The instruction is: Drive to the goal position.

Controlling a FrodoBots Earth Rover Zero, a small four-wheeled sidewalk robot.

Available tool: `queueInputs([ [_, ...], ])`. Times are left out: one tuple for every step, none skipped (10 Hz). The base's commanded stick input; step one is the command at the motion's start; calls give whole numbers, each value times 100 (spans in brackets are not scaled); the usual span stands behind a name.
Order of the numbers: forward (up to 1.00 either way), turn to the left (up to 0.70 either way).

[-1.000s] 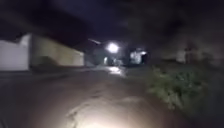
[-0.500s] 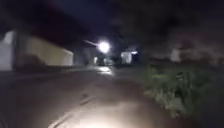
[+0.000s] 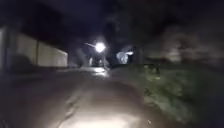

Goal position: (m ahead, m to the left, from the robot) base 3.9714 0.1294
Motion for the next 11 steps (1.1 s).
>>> queueInputs([
  [70, 0],
  [70, 0],
  [70, 0],
  [70, 0],
  [70, 0],
  [70, 0],
  [70, 0],
  [70, 0],
  [70, 0],
  [70, 0],
  [70, 0],
])
